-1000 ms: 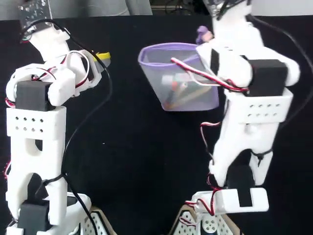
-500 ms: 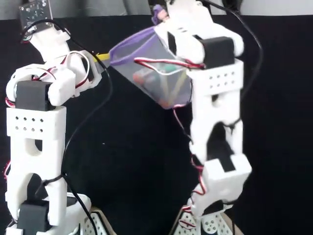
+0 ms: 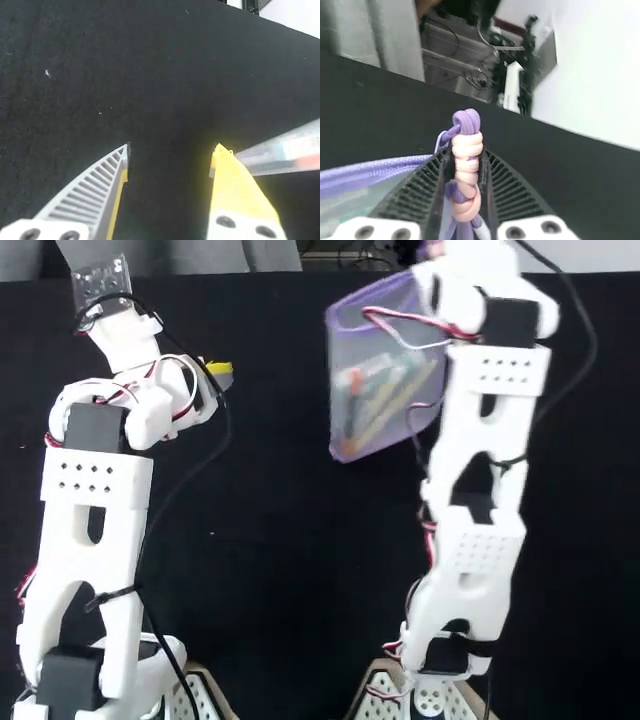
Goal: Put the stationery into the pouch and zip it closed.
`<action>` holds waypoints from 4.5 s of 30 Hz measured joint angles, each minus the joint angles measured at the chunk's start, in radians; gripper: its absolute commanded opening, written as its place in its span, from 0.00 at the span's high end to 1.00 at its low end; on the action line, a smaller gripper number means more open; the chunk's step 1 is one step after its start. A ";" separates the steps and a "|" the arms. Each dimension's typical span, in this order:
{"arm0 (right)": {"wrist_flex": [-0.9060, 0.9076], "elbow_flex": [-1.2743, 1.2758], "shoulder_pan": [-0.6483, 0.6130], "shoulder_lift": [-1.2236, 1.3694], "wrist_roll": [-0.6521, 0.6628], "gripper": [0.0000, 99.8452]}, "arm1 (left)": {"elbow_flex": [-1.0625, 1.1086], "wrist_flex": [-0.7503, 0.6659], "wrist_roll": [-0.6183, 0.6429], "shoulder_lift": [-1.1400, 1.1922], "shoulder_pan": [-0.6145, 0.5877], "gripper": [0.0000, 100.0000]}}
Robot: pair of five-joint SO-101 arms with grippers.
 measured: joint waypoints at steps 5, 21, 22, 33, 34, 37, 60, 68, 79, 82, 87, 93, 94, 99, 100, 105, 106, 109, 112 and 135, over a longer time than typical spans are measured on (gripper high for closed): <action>-0.011 -0.064 0.037 0.080 0.041 0.99 | 0.000 -0.003 0.000 0.000 0.000 0.74; -0.127 -0.068 -0.121 0.413 0.028 0.99 | 0.100 -0.061 0.002 0.002 -0.002 0.74; -0.141 -0.069 -0.130 0.413 -0.015 0.99 | 0.107 -0.069 0.000 0.002 0.002 0.74; -0.003 -0.219 -0.135 0.431 -0.175 0.99 | 0.112 -0.077 0.002 0.002 -0.041 0.73; 0.023 -0.252 -0.133 0.431 -0.175 0.99 | 0.112 -0.077 0.002 0.002 -0.049 0.73; 0.080 -0.296 -0.112 0.430 -0.175 0.99 | 0.112 -0.077 0.002 0.002 -0.061 0.73; 0.327 -0.232 0.361 0.245 0.120 0.99 | 0.112 -0.077 -0.002 0.002 -0.061 0.73; 0.327 0.172 0.420 -0.012 0.170 0.99 | 0.112 -0.077 0.000 0.002 -0.061 0.73; 0.327 0.789 0.420 -0.598 0.353 0.99 | 0.112 -0.077 0.000 0.002 -0.061 0.73; 0.327 0.948 0.388 -0.753 0.407 0.99 | 0.112 -0.077 0.000 0.002 -0.061 0.73; 0.327 1.189 0.255 -0.996 0.433 0.99 | 0.112 -0.077 0.000 0.002 -0.061 0.73; 0.324 1.359 0.018 -1.246 0.379 0.99 | 0.112 -0.077 0.002 0.002 -0.063 0.73; 0.322 1.379 -0.018 -1.281 0.344 0.99 | 0.112 -0.077 -0.002 0.002 -0.063 0.73; 0.238 1.498 -0.203 -1.409 0.166 0.99 | 0.112 -0.077 0.000 0.002 -0.063 0.73; 0.213 1.521 -0.235 -1.427 0.133 0.99 | 0.112 -0.077 0.000 0.002 -0.063 0.73; 0.109 1.590 -0.336 -1.502 0.023 0.99 | 0.112 -0.077 0.002 0.002 -0.063 0.73; 0.094 1.593 -0.348 -1.514 0.009 0.99 | 0.112 -0.077 0.000 0.002 -0.063 0.73; 0.055 1.594 -0.368 -1.547 -0.018 0.99 | 0.112 -0.077 0.000 0.002 -0.063 0.73; 0.021 1.594 -0.373 -1.570 -0.046 0.99 | 0.112 -0.077 0.000 0.002 -0.063 0.73; -0.044 2.038 -0.677 -1.820 -0.035 0.99 | 0.112 -0.077 -0.106 0.002 -0.063 0.73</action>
